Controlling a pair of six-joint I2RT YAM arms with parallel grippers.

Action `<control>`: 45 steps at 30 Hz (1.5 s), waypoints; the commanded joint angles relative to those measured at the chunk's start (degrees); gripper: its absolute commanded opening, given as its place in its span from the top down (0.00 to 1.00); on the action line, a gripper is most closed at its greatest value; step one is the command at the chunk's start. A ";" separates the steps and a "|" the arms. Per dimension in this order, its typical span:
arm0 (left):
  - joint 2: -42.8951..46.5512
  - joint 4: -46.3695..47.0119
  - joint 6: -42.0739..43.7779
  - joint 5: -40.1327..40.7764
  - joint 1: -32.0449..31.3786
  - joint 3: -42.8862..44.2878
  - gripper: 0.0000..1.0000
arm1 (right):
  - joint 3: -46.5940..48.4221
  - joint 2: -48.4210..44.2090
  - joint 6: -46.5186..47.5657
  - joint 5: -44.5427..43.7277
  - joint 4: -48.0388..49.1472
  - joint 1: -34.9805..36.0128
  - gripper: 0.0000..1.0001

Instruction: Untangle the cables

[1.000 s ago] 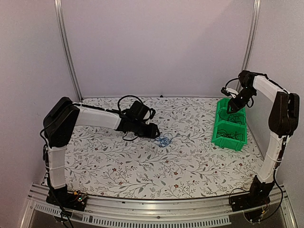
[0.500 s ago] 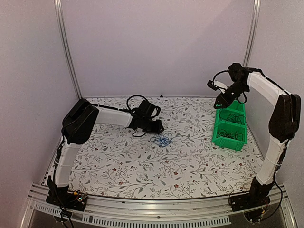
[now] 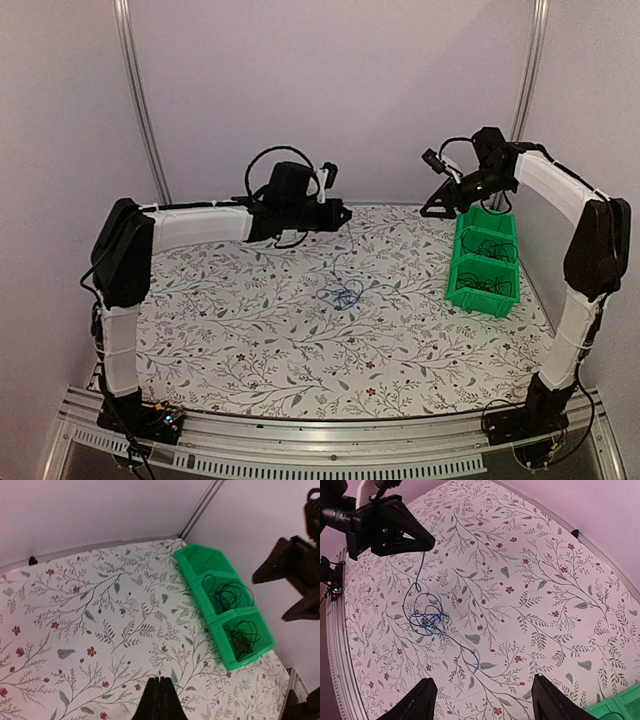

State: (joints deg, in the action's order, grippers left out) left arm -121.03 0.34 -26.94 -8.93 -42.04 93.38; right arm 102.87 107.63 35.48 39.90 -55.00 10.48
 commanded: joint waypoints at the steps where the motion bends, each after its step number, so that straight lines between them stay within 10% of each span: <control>1: 11.11 11.23 2.06 -4.82 -1.73 -0.47 1.00 | 1.54 -0.20 -9.21 15.15 11.25 3.14 0.21; 6: 14.50 12.12 3.66 -5.17 -3.39 0.74 1.00 | 2.73 0.93 -17.78 18.87 21.96 7.89 0.02; 18: 13.98 8.15 10.01 -2.12 -6.75 15.34 1.00 | -1.64 4.61 -26.54 24.69 45.04 17.45 0.05; 24: 13.92 7.96 10.26 -0.59 -7.54 20.81 1.00 | -9.31 6.10 -30.11 28.66 51.79 19.14 0.37; 28: 13.26 6.58 10.79 0.31 -8.17 25.42 1.00 | -12.34 8.10 -31.03 26.41 51.53 19.49 0.92; 31: 12.65 5.53 12.26 1.20 -8.68 29.78 1.00 | -15.61 9.63 -29.85 22.16 50.87 19.12 0.97; 45: 12.34 8.42 18.99 7.69 -12.20 41.63 1.00 | -22.70 13.99 -27.66 0.29 43.51 15.92 0.62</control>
State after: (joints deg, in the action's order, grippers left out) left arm -110.50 5.91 -10.24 -3.73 -53.80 134.87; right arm 80.51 122.26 6.76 46.15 -9.93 27.75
